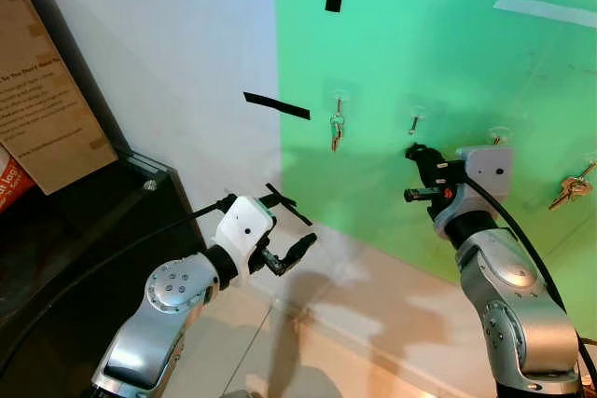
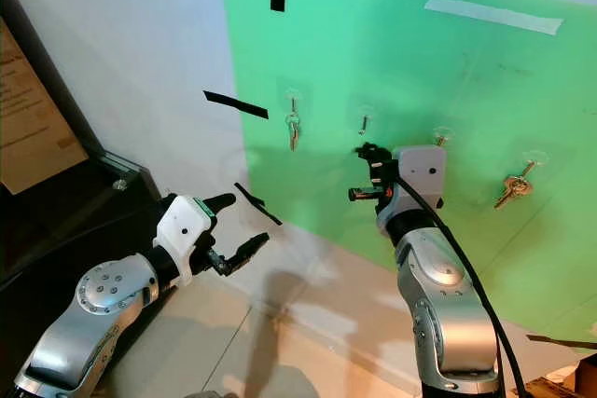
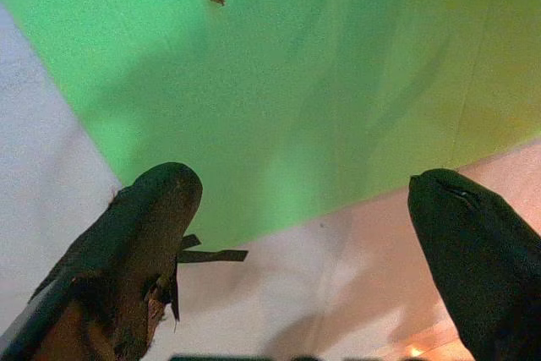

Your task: Hang keys on a hook

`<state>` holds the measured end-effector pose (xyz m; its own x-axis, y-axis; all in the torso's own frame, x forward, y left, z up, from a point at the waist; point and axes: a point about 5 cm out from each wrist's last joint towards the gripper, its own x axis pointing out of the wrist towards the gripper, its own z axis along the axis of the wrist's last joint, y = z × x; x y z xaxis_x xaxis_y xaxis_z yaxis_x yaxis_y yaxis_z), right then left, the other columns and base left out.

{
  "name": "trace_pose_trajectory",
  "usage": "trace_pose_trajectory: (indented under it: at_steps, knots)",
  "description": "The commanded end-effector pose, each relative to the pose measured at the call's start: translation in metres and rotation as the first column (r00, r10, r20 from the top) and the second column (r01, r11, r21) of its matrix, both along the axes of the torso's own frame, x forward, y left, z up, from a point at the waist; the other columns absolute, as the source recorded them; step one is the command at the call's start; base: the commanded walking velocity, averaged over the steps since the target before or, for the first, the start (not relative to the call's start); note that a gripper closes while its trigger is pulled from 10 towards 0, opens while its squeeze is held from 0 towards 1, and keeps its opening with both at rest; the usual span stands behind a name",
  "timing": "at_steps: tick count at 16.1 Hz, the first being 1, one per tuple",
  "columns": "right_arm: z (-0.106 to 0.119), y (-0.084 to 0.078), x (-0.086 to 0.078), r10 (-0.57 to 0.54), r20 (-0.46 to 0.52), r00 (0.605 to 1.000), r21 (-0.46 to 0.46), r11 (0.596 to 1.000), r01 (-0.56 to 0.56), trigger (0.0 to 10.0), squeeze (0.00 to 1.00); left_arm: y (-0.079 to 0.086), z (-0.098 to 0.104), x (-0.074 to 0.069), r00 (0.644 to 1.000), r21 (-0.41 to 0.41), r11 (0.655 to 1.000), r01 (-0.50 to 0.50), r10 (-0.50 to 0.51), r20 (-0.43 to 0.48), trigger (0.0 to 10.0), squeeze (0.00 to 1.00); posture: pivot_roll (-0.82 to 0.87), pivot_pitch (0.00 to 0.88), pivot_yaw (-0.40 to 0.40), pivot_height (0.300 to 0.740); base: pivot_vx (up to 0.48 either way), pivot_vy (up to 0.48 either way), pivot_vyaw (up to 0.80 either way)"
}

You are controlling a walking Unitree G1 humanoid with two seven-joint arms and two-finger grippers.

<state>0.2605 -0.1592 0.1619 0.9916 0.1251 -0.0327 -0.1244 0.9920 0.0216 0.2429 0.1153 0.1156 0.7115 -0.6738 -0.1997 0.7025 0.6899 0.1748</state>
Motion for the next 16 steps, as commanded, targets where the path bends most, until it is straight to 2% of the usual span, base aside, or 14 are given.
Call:
trace_pose_trajectory:
  at_steps: [1, 6, 8, 9, 16]
  knots:
    - [-0.002, 0.002, -0.001, 0.018, -0.009, 1.0, -0.004, 1.0, -0.018, 10.0, 0.0, -0.003, 0.006, 0.001, 1.0, -0.012, 1.0, 0.017, -0.016, 0.025, 10.0, 0.1, -0.07, 0.0, 0.043, 0.74, 0.0, 0.0, 0.0]
    - [0.009, 0.008, -0.003, 0.083, 0.051, 0.995, -0.001, 0.997, -0.083, 10.0, 0.0, -0.002, 0.007, 0.001, 0.999, -0.013, 1.0, 0.013, -0.013, 0.029, 10.0, 0.11, -0.06, 0.0, 0.042, 0.74, 0.0, 0.0, 0.0]
    - [0.009, 0.009, -0.005, 0.134, 0.051, 0.99, -0.071, 0.989, -0.131, 10.0, 0.0, -0.002, 0.007, 0.002, 0.999, -0.013, 1.0, 0.015, -0.015, 0.029, 10.0, 0.1, -0.07, 0.0, 0.044, 0.74, 0.0, 0.0, 0.0]
    - [0.009, 0.008, -0.006, 0.14, 0.056, 0.989, -0.076, 0.988, -0.135, 10.0, 0.0, -0.002, 0.007, 0.002, 0.999, -0.013, 1.0, 0.016, -0.016, 0.029, 10.0, 0.11, -0.07, 0.0, 0.045, 0.74, 0.0, 0.0, 0.0]
    - [0.026, 0.009, -0.005, 0.166, 0.161, 0.973, -0.04, 0.986, -0.161, 10.0, 0.0, -0.003, 0.008, 0.002, 0.999, -0.016, 1.0, 0.021, -0.02, 0.033, 10.0, 0.11, -0.07, 0.0, 0.044, 0.74, 0.0, 0.0, 0.0]
